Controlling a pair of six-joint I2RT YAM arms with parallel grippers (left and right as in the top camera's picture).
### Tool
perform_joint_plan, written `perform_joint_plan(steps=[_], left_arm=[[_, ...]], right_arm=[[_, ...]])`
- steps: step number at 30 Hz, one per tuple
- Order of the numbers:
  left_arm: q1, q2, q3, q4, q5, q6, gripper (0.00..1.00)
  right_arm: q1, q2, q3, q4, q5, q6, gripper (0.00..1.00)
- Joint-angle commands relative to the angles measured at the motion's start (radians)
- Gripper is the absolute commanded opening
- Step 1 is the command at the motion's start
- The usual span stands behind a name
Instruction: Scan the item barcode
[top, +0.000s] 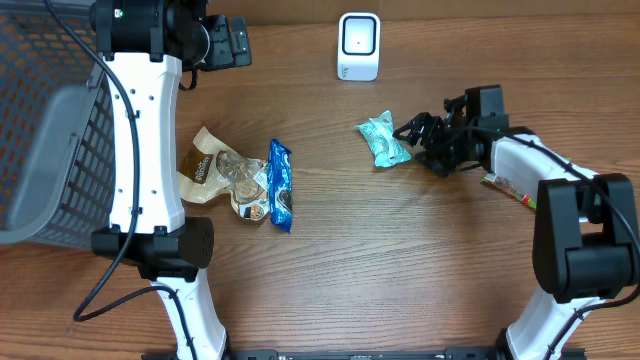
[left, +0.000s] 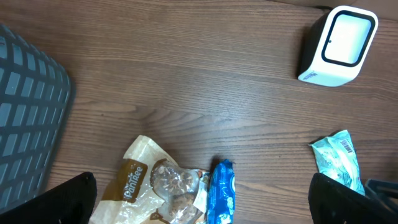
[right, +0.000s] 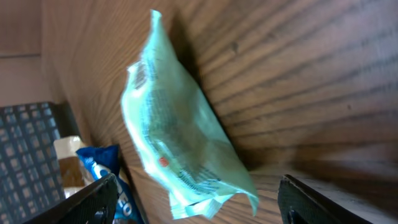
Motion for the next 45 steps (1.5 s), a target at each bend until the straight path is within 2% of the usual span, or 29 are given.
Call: perform_joint_plan(steps=[1, 7, 11, 14, 16, 18, 23, 26, 31, 35, 41, 45], left_arm=[[0.000, 0.000, 0.011, -0.002, -0.006, 0.001, 1.00], [0.000, 0.000, 0.011, -0.002, -0.006, 0.001, 1.00], [0.000, 0.000, 0.011, -0.002, -0.006, 0.001, 1.00], [0.000, 0.000, 0.011, -0.002, -0.006, 0.001, 1.00], [0.000, 0.000, 0.011, -0.002, -0.006, 0.001, 1.00], [0.000, 0.000, 0.011, -0.002, -0.006, 0.001, 1.00], [0.000, 0.000, 0.011, -0.002, -0.006, 0.001, 1.00], [0.000, 0.000, 0.011, -0.002, -0.006, 0.001, 1.00], [0.000, 0.000, 0.011, -0.002, -0.006, 0.001, 1.00], [0.000, 0.000, 0.011, -0.002, -0.006, 0.001, 1.00], [0.000, 0.000, 0.011, -0.002, -0.006, 0.001, 1.00], [0.000, 0.000, 0.011, -0.002, -0.006, 0.001, 1.00]], right_arm=[[0.035, 0.002, -0.023, 0.031, 0.063, 0.104, 0.82], [0.113, 0.045, -0.025, 0.132, 0.143, 0.160, 0.80], [0.161, 0.093, -0.025, 0.182, 0.228, 0.231, 0.75], [0.181, 0.122, -0.025, 0.216, 0.267, 0.230, 0.72], [0.185, 0.131, -0.025, 0.222, 0.299, 0.230, 0.64], [0.185, 0.133, -0.025, 0.221, 0.340, 0.229, 0.49], [0.185, 0.133, -0.025, 0.222, 0.392, 0.202, 0.20], [0.185, 0.132, -0.025, 0.221, 0.388, 0.163, 0.07], [0.184, 0.085, -0.023, 0.203, 0.378, 0.090, 0.04], [0.188, -0.009, 0.006, 0.100, 0.493, -0.021, 0.04], [0.249, -0.123, 0.080, -0.047, 0.863, -0.277, 0.04], [0.331, -0.127, 0.112, -0.014, 1.167, -0.504, 0.04]])
